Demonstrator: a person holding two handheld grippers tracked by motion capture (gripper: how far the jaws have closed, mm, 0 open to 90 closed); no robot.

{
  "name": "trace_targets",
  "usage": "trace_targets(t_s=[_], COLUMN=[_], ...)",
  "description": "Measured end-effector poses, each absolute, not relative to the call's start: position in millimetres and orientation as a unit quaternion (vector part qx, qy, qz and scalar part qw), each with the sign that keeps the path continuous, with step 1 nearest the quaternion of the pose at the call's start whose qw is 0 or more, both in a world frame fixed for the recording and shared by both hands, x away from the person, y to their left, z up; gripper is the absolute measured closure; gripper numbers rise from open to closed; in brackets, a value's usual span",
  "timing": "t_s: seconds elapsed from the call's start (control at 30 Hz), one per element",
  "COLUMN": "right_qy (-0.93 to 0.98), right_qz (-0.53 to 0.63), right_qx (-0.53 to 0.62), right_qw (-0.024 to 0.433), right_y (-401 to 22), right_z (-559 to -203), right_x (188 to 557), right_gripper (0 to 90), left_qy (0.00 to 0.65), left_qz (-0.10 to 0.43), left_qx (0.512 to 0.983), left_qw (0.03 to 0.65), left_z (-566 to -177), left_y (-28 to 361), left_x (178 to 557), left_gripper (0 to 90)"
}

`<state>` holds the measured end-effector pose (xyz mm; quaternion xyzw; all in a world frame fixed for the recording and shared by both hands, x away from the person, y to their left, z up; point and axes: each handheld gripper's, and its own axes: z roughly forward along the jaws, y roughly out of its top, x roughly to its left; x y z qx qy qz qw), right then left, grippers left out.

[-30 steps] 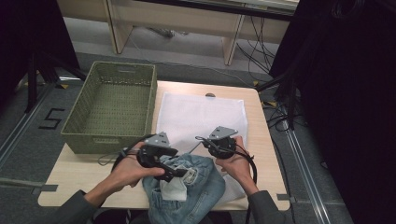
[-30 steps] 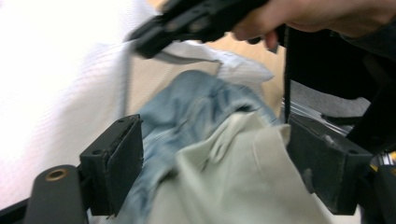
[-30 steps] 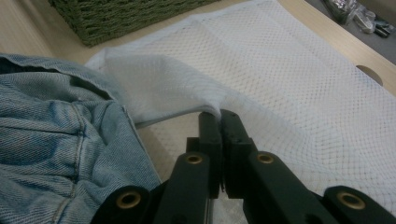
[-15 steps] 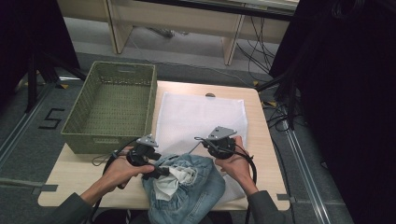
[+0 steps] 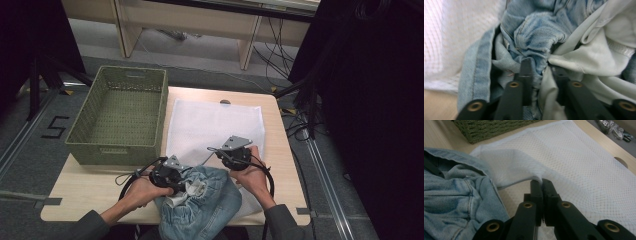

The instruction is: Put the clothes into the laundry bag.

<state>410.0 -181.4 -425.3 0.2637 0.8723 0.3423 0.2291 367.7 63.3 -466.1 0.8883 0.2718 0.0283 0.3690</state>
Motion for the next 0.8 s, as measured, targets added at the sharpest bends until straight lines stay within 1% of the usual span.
trace_targets(t_s=[0.03,0.07,0.1,0.13,0.2,0.23,0.27,0.3,0.37,0.5,0.57,0.67,0.73,0.77,0.8], right_qy=[0.870,0.870,0.868,0.867,0.864,0.864,0.860,0.860,0.862,0.861,0.866,0.870,0.868,0.867,0.866], right_qz=[0.343,0.343,0.346,0.348,0.355,0.358,0.360,0.364,0.366,0.370,0.367,0.360,0.361,0.359,0.362], right_qx=[0.271,0.268,0.264,0.271,0.262,0.258,0.275,0.262,0.255,0.252,0.244,0.245,0.245,0.245,0.249], right_qw=[0.229,0.231,0.239,0.234,0.241,0.242,0.234,0.242,0.240,0.241,0.237,0.230,0.237,0.243,0.237], right_y=[-181,-180,-180,-179,-178,-178,-176,-175,-173,-169,-169,-168,-170,-171,-172], right_z=[-425,-423,-423,-422,-419,-418,-416,-414,-411,-410,-411,-413,-413,-413,-413], right_x=[409,409,410,408,409,409,405,406,405,401,401,401,401,402,401], right_gripper=[89.5,89.5,89.5,89.6,89.6,89.5,89.6,89.5,89.5,89.5,89.5,89.5,89.5,89.5,89.5], left_qy=[0.270,0.275,0.261,0.260,0.243,0.239,0.229,0.233,0.220,0.255,0.257,0.264,0.286,0.290,0.294], left_qz=[0.032,0.030,0.037,0.039,0.045,0.047,0.052,0.054,0.061,0.052,0.053,0.055,0.034,0.027,0.029], left_qx=[0.886,0.877,0.881,0.877,0.877,0.877,0.879,0.879,0.890,0.876,0.879,0.870,0.852,0.847,0.842], left_qw=[0.375,0.393,0.393,0.403,0.413,0.414,0.414,0.413,0.394,0.406,0.398,0.413,0.437,0.445,0.451], left_z=[-463,-460,-455,-451,-444,-442,-441,-441,-445,-456,-458,-451,-443,-439,-434], left_y=[61,56,54,49,39,34,29,24,20,15,17,21,28,34,41], left_x=[365,362,360,357,354,353,354,354,361,371,373,372,374,377,380], left_gripper=[77.9,78.5,78.9,79.0,79.1,79.0,79.0,79.0,79.1,77.5,73.1,58.1,48.3,44.4,41.3])
